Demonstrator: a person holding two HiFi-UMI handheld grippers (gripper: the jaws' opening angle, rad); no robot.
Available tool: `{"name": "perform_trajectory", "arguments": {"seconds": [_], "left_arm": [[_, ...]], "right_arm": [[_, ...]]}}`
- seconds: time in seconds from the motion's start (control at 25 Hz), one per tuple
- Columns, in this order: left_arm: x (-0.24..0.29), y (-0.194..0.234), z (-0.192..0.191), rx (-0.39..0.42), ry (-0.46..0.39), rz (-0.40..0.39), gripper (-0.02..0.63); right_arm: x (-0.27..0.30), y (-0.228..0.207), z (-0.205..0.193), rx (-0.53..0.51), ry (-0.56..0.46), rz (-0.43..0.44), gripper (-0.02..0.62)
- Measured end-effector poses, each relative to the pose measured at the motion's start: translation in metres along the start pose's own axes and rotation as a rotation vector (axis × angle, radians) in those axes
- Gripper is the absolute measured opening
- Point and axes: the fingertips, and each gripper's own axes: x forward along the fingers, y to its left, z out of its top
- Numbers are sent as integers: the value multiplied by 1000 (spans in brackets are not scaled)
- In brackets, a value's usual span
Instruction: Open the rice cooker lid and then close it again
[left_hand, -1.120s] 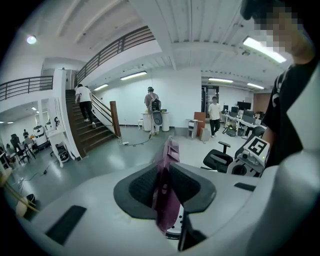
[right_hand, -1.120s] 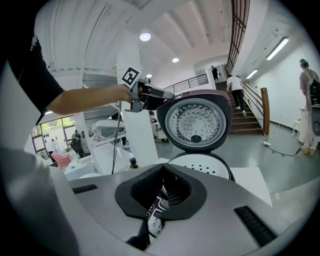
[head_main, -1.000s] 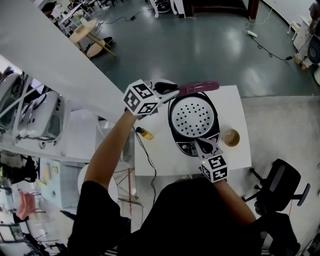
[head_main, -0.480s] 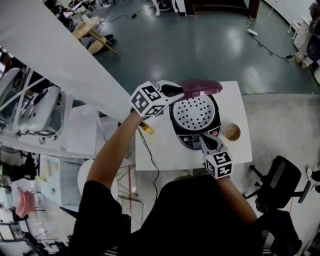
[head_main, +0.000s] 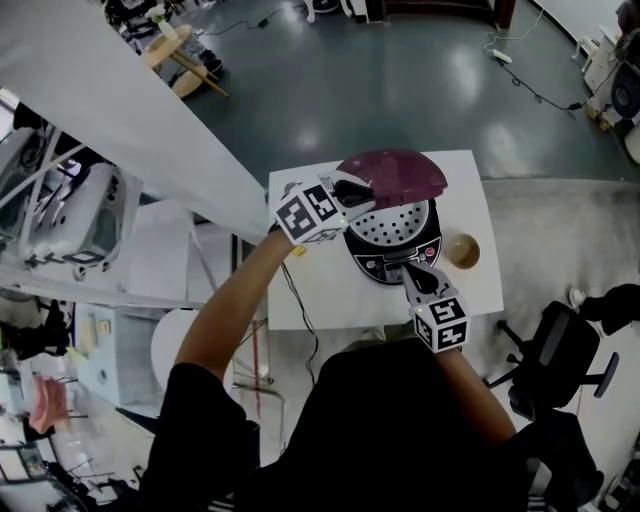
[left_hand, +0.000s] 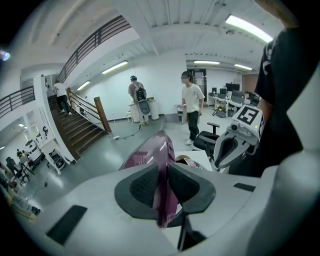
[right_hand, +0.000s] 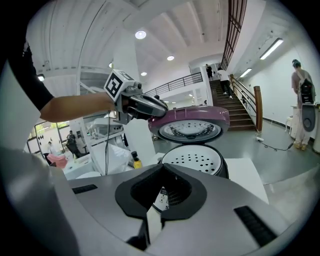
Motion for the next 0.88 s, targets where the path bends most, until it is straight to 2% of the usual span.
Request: {"name": "perform_trajectory", "arguments": {"seconds": [0.2, 0.56, 0.88], "left_arm": [[10, -17, -8, -21, -6, -29, 61], [27, -43, -36, 1, 36, -95, 61], [39, -58, -50, -8, 9, -122, 61]], "right_arm": [[-5, -2, -6, 3, 6, -10, 0], [-9, 0, -20, 17, 34, -24, 0], [-8, -7, -27, 25, 56, -30, 0]]}}
